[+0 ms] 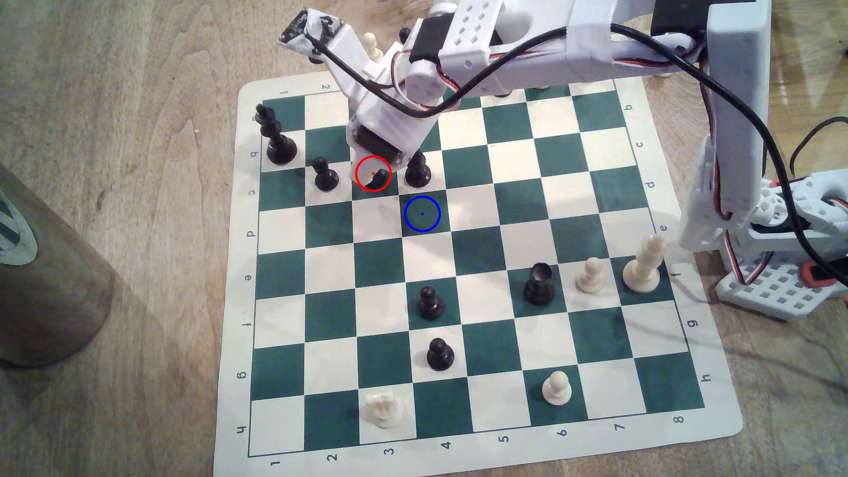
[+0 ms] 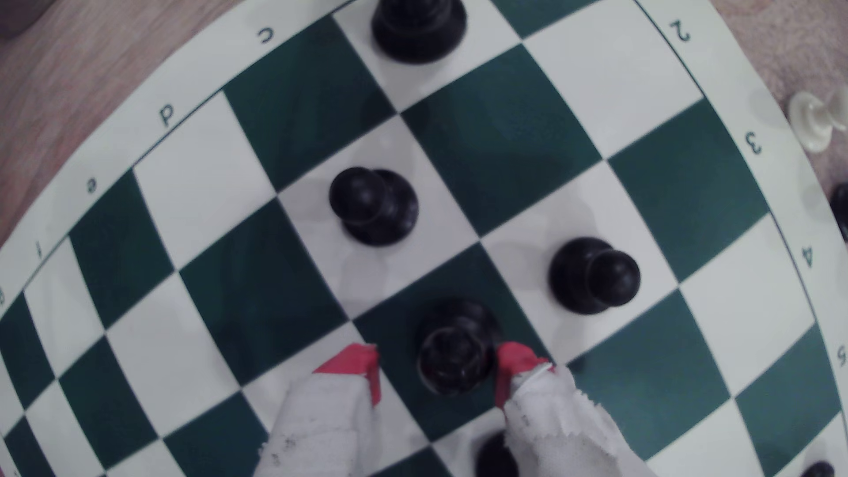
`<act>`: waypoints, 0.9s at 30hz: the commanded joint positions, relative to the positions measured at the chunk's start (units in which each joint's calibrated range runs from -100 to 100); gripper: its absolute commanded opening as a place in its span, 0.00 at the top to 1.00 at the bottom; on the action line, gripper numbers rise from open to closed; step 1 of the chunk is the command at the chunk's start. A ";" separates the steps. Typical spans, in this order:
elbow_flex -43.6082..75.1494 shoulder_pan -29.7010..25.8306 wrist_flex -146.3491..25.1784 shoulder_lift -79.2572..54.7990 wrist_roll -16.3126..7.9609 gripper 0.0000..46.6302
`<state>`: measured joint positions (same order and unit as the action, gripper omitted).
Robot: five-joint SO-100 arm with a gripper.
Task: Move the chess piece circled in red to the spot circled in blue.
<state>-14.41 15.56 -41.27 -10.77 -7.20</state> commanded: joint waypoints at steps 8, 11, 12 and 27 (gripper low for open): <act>2.90 1.61 3.19 1.00 -0.34 0.76; 2.45 1.45 3.19 1.00 -0.34 0.82; 2.27 1.30 3.19 1.00 -0.34 0.85; 1.81 0.28 3.03 1.17 -0.73 0.89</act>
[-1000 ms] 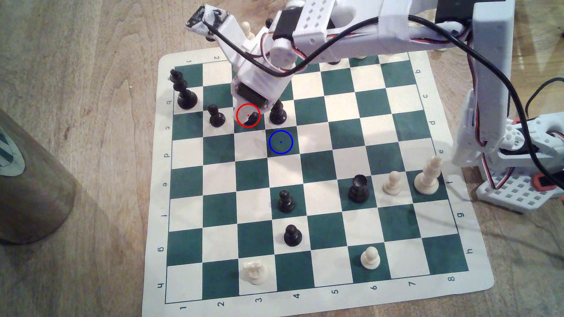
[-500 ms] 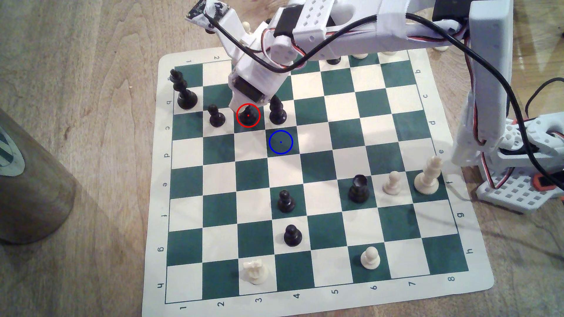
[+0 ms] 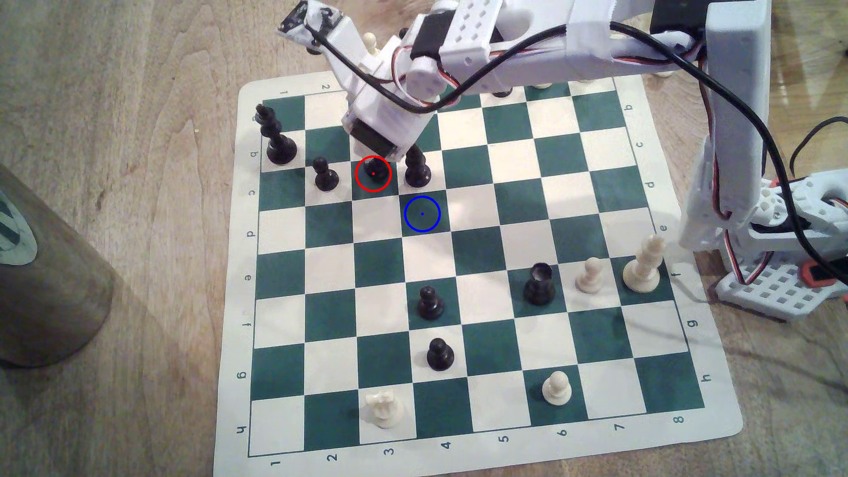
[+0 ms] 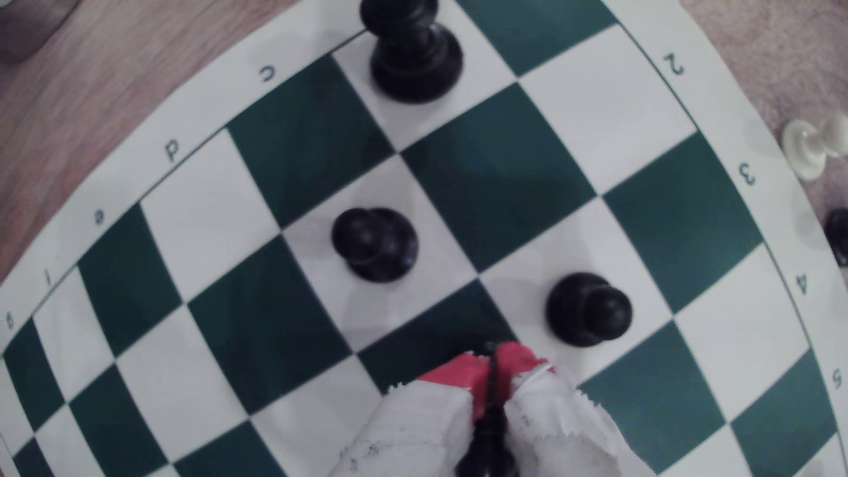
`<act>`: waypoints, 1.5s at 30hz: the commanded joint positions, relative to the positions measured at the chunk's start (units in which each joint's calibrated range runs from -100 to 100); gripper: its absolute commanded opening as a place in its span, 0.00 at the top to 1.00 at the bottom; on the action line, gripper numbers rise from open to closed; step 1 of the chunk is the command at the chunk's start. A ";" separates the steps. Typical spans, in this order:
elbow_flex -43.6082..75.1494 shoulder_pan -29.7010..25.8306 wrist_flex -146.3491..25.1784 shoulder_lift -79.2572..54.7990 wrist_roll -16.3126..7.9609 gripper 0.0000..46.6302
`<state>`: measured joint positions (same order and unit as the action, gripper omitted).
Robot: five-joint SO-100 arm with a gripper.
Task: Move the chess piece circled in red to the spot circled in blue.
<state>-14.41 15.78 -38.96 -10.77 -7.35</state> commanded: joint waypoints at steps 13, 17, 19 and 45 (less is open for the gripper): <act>-0.18 1.62 4.89 0.83 -0.39 0.63; -0.27 1.93 4.16 0.83 0.20 0.67; -0.27 1.86 3.42 0.83 0.39 0.67; -0.18 0.84 -1.00 1.34 1.42 0.95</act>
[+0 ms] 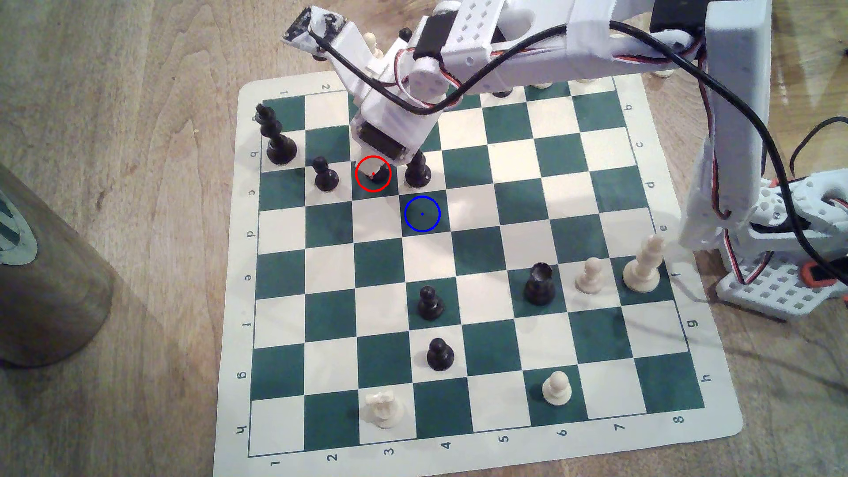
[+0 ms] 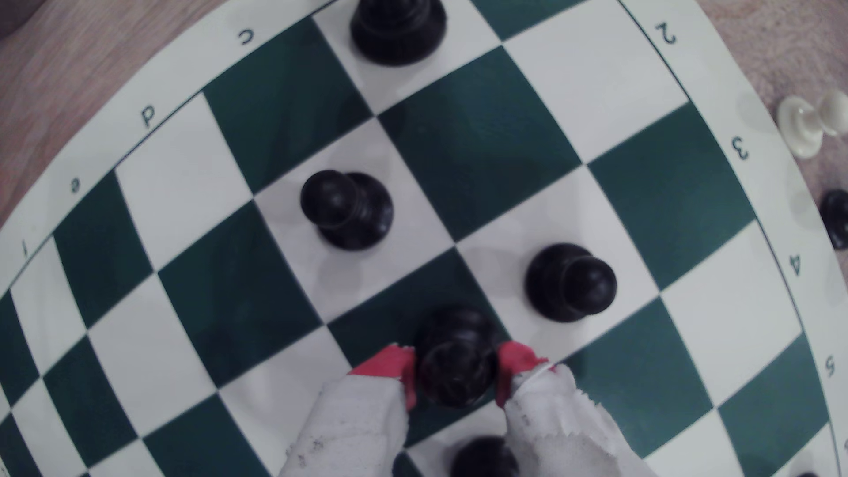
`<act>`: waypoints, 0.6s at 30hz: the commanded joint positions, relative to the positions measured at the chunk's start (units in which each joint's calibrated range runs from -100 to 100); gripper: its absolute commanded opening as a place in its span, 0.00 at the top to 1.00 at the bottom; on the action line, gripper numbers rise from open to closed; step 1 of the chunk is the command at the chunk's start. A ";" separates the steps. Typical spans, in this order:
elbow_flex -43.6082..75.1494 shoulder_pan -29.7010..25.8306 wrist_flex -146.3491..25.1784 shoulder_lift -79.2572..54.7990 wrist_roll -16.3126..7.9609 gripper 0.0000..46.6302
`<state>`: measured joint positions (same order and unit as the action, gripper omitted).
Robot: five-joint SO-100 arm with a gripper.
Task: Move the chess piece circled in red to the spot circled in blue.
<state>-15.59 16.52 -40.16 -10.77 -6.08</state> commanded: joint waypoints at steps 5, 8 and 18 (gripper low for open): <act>0.90 0.02 0.19 2.02 0.00 0.97; 0.90 0.18 0.36 2.96 -0.20 0.98; 1.54 -0.21 -3.00 15.61 -1.56 0.98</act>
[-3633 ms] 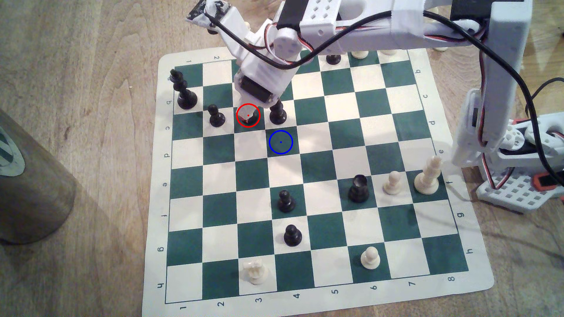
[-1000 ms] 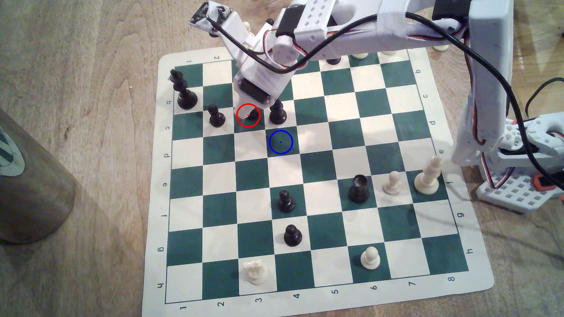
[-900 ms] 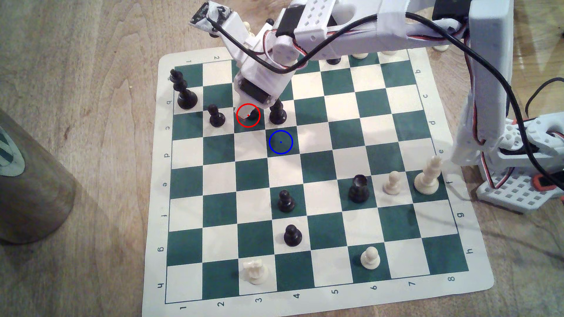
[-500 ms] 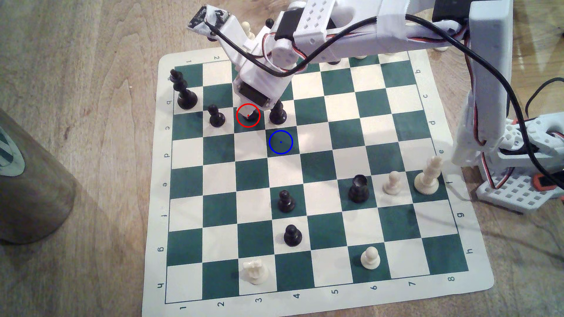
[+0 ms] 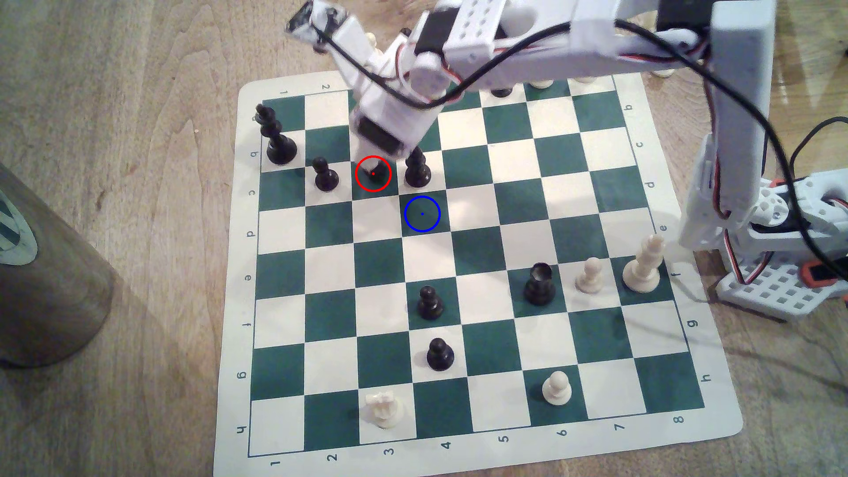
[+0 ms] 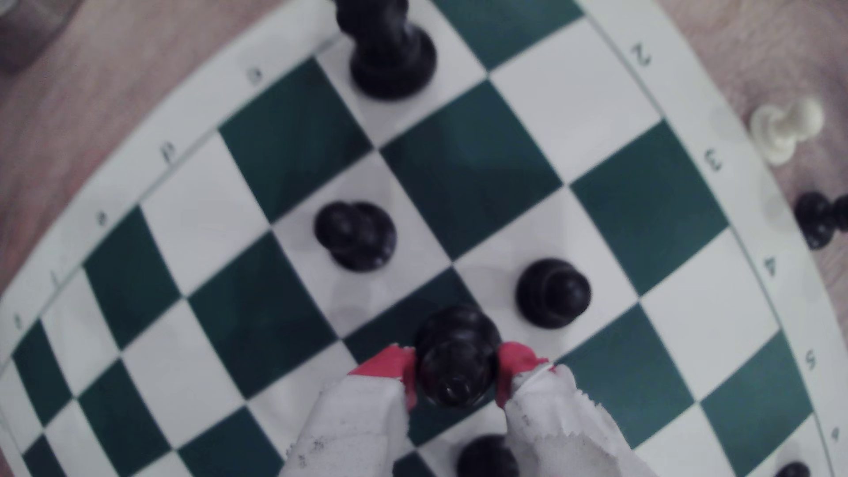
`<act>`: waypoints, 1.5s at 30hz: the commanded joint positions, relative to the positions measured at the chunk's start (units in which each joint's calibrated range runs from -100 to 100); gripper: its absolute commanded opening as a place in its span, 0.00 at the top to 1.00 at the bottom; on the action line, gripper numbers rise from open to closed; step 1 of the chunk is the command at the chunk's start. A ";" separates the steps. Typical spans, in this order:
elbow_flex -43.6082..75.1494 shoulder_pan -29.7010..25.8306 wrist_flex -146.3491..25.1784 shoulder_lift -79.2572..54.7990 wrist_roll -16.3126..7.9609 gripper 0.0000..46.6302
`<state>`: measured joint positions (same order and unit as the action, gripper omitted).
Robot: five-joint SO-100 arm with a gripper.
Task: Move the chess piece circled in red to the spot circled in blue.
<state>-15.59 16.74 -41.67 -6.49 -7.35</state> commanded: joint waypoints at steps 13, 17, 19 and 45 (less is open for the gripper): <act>-13.15 -7.94 -9.10 30.86 -0.98 0.97; -19.13 -7.94 -6.89 31.54 -0.83 0.97; -22.40 -7.71 -4.52 30.86 -0.73 0.97; -25.21 -6.06 3.43 18.38 -0.29 0.96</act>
<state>-41.62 10.40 -39.60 12.36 -7.79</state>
